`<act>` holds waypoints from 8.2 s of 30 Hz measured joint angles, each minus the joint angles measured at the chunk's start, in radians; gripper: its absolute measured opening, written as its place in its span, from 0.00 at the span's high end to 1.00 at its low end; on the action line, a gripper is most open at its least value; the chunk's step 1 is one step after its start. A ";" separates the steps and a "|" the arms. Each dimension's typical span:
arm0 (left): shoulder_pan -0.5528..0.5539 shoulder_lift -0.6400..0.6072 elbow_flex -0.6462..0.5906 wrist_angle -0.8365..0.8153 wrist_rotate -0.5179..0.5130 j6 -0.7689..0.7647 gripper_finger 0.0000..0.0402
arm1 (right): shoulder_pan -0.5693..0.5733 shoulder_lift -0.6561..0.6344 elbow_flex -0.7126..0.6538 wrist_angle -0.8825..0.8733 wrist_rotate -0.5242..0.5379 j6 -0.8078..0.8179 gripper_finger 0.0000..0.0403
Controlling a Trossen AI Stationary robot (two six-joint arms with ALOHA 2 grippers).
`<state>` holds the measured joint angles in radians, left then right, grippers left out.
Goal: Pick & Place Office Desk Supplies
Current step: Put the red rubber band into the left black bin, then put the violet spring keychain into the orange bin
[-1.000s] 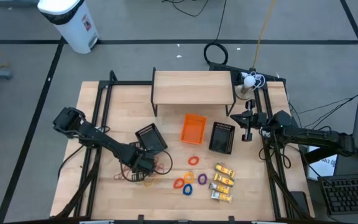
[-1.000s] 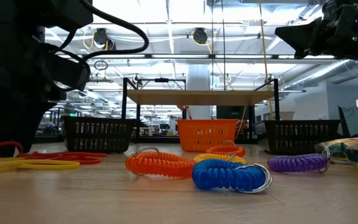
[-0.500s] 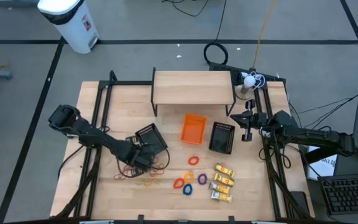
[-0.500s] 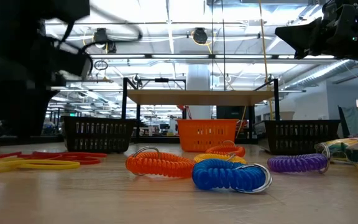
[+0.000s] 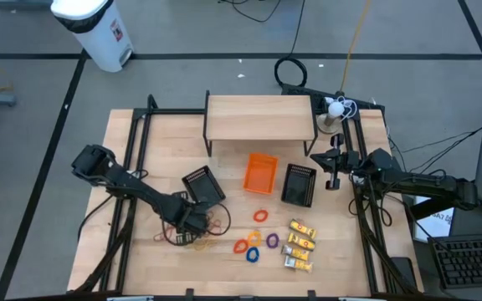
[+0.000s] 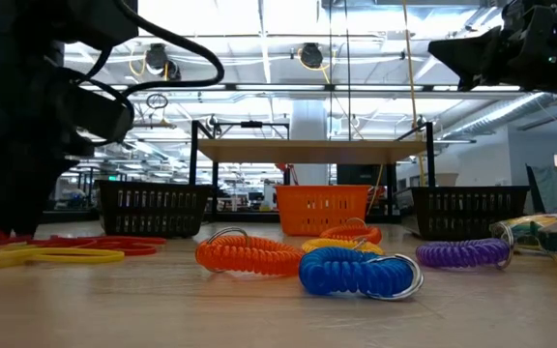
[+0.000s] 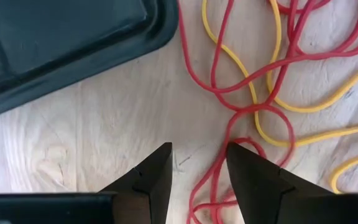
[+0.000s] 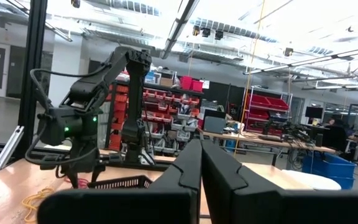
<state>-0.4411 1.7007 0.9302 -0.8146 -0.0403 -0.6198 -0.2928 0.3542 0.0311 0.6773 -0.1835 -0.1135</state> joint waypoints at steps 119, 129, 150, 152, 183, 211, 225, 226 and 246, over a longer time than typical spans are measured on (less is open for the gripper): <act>0.032 0.020 0.019 0.036 0.040 0.136 0.68 | 0.000 0.006 0.000 0.003 -0.001 -0.003 1.00; 0.031 0.023 0.020 0.071 0.064 0.187 0.98 | 0.000 0.006 0.000 0.003 -0.001 -0.003 1.00; -0.181 -0.567 0.171 -0.232 -0.462 -0.040 1.00 | 0.000 0.006 0.000 0.000 -0.001 -0.003 1.00; -0.220 -0.642 0.146 -0.239 -0.571 -0.085 1.00 | 0.000 0.006 0.000 0.000 -0.001 -0.004 1.00; 0.042 -0.911 -0.286 0.311 -0.542 0.132 1.00 | 0.000 0.006 0.000 0.008 0.002 -0.004 1.00; 0.351 -0.490 -0.280 0.366 -0.110 0.282 0.67 | 0.000 0.006 0.000 0.000 0.003 -0.004 1.00; 0.382 -0.909 -0.217 0.477 -0.112 0.560 0.49 | 0.000 0.006 0.000 -0.001 0.000 -0.004 1.00; 0.395 -0.957 -0.234 0.488 -0.093 0.563 0.54 | 0.000 0.006 0.000 -0.002 0.000 -0.004 1.00; 0.448 -1.467 -0.692 0.653 -0.181 0.563 0.99 | 0.000 0.006 0.000 -0.007 -0.001 0.027 1.00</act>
<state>0.0071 0.2335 0.2387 -0.1617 -0.2211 -0.0572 -0.2928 0.3603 0.0311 0.6707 -0.1844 -0.0868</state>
